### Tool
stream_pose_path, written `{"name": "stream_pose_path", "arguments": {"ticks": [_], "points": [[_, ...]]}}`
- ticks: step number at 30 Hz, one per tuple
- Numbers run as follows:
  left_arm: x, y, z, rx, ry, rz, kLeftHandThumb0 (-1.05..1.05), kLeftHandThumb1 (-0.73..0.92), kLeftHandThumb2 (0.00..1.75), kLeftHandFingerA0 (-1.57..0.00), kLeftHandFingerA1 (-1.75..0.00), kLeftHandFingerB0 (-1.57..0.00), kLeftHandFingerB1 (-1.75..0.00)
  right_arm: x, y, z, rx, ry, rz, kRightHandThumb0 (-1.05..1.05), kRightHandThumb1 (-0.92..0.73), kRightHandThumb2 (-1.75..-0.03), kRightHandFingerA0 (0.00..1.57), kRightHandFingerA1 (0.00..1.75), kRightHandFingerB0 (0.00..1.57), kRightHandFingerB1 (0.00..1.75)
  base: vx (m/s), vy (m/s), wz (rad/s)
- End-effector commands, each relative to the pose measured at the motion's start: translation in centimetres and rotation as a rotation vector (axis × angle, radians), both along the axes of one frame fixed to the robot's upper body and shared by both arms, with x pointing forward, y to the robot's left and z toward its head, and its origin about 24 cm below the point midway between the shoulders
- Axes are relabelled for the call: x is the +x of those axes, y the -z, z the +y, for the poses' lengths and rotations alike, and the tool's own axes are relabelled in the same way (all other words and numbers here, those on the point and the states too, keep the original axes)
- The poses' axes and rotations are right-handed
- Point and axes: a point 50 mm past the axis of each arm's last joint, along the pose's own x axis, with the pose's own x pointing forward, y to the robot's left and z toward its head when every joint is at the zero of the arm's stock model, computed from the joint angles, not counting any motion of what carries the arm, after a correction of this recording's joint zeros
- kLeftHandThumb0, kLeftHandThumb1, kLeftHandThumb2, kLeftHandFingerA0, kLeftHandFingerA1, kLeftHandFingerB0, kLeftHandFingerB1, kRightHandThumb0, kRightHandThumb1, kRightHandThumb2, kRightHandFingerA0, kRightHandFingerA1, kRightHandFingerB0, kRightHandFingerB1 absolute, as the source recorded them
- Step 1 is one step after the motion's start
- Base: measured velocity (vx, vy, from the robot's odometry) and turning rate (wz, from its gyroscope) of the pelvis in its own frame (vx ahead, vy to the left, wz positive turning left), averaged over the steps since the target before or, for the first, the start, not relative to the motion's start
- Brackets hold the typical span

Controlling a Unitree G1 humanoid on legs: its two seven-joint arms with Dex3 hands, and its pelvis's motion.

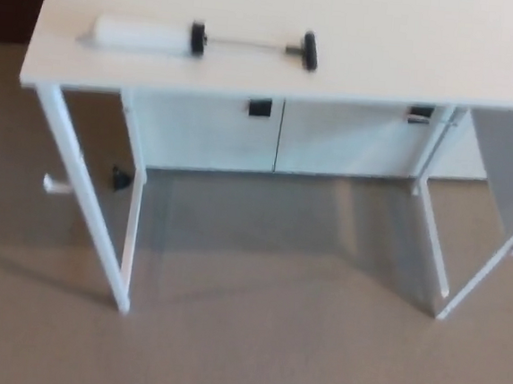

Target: The robot walks towards a desk on which an air pump is kept in the middle. It lifts it up and holds it with its left hand and uses its right hand to compress it by pushing its handle inwards.

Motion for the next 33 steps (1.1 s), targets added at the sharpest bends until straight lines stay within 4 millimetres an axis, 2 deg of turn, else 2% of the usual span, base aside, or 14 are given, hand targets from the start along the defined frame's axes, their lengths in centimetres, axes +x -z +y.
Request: {"name": "stream_pose_path", "arguments": {"ticks": [1, 7, 15, 16, 18, 19, 20, 21, 26, 27, 29, 30, 31, 33], "points": [[-0.63, 0.0, 0.38, 0.032, -0.015, 0.012, 0.02, 0.58, 0.57, -0.36, -0.4, -0.43, -0.37, -0.57, 0.01, -0.5, -0.013, 0.012, 0.022, -0.17, -0.69, -0.6, 0.5, 0.41, 0.33, 0.34, 0.5, 0.188, 0.03], [-0.83, -0.05, 0.48, 0.028, -0.011, 0.005, 0.02, 0.58, 0.57, -0.36, -0.39, -0.41, -0.36, -0.55, -0.06, -0.48, -0.014, 0.002, 0.017, -0.17, -0.71, -0.61, 0.53, 0.42, 0.33, 0.34, 0.38, 0.106, 0.1], [-0.12, -0.31, 0.49, 0.039, 0.001, -0.006, 0.01, 0.58, 0.56, -0.37, -0.38, -0.42, -0.35, 0.0, -0.21, -0.53, -0.004, 0.012, -0.003, -0.16, -0.69, -0.6, 0.53, 0.42, 0.33, 0.34, 0.4, -0.022, 0.27], [0.0, -0.34, 0.46, 0.031, -0.003, -0.013, 0.04, 0.58, 0.58, -0.35, -0.39, -0.39, -0.36, 0.06, -0.23, -0.56, -0.005, 0.006, -0.001, -0.12, -0.5, -0.93, 0.41, 0.59, 0.19, 0.5, 0.4, 0.006, -0.04], [0.0, -0.34, 0.46, 0.031, -0.003, -0.013, 0.04, 0.58, 0.58, -0.35, -0.39, -0.39, -0.36, 0.06, -0.23, -0.56, -0.005, 0.006, -0.001, -0.12, -0.5, -0.93, 0.41, 0.59, 0.19, 0.5, 0.38, 0.014, -0.11], [0.02, -0.41, 0.43, 0.03, -0.001, -0.017, 0.02, 0.4, 0.86, -0.22, -0.53, -0.31, -0.53, 0.04, -0.19, -0.58, -0.01, 0.007, 0.004, -0.12, -0.49, -0.92, 0.43, 0.6, 0.2, 0.5, 0.37, 0.021, -0.17], [-0.02, -0.43, 0.42, 0.031, 0.001, -0.016, 0.02, 0.4, 0.86, -0.22, -0.53, -0.31, -0.53, -0.01, -0.16, -0.59, -0.012, 0.01, 0.006, -0.12, -0.49, -0.92, 0.43, 0.6, 0.2, 0.5, 0.35, 0.035, -0.23], [-0.03, -0.44, 0.4, 0.033, 0.0, -0.015, 0.02, 0.4, 0.85, -0.23, -0.53, -0.32, -0.54, -0.01, -0.13, -0.6, -0.01, 0.014, 0.006, -0.15, -0.67, -0.59, 0.54, 0.42, 0.33, 0.34, 0.34, 0.055, -0.29], [-0.05, -0.36, 0.39, 0.03, -0.006, -0.013, 0.04, 0.4, 0.86, -0.22, -0.53, -0.3, -0.53, -0.06, -0.13, -0.66, -0.019, 0.008, 0.008, -0.16, -0.68, -0.6, 0.54, 0.42, 0.33, 0.34, 0.3, 0.109, -0.45], [0.02, -0.41, 0.44, 0.03, -0.006, -0.014, 0.03, 0.4, 0.86, -0.22, -0.53, -0.3, -0.53, -0.08, -0.12, -0.6, -0.016, 0.008, 0.006, -0.13, -0.49, -0.92, 0.44, 0.6, 0.2, 0.5, 0.18, 0.25, -0.04], [0.11, -0.48, 0.49, 0.034, -0.004, -0.014, 0.02, 0.38, 0.84, -0.23, -0.53, -0.3, -0.53, -0.1, -0.11, -0.54, -0.011, 0.008, 0.002, -0.12, -0.49, -0.92, 0.44, 0.61, 0.2, 0.5, 0.07, 0.289, 0.01], [0.13, -0.5, 0.5, 0.036, -0.003, -0.013, 0.02, 0.38, 0.84, -0.23, -0.53, -0.3, -0.53, -0.1, -0.11, -0.54, -0.01, 0.007, 0.001, -0.12, -0.49, -0.92, 0.44, 0.61, 0.2, 0.5, -0.01, 0.198, 0.11], [0.14, -0.52, 0.48, 0.037, 0.0, -0.012, 0.02, 0.39, 0.85, -0.21, -0.52, -0.28, -0.53, -0.09, -0.11, -0.54, -0.01, 0.009, 0.003, -0.15, -0.68, -0.6, 0.54, 0.42, 0.33, 0.34, 0.01, 0.173, 0.02], [0.15, -0.53, 0.48, 0.036, 0.001, -0.013, 0.02, 0.39, 0.85, -0.21, -0.52, -0.28, -0.53, -0.08, -0.11, -0.54, -0.01, 0.011, 0.004, -0.15, -0.68, -0.6, 0.54, 0.42, 0.33, 0.34, 0.02, 0.126, -0.08]]}}
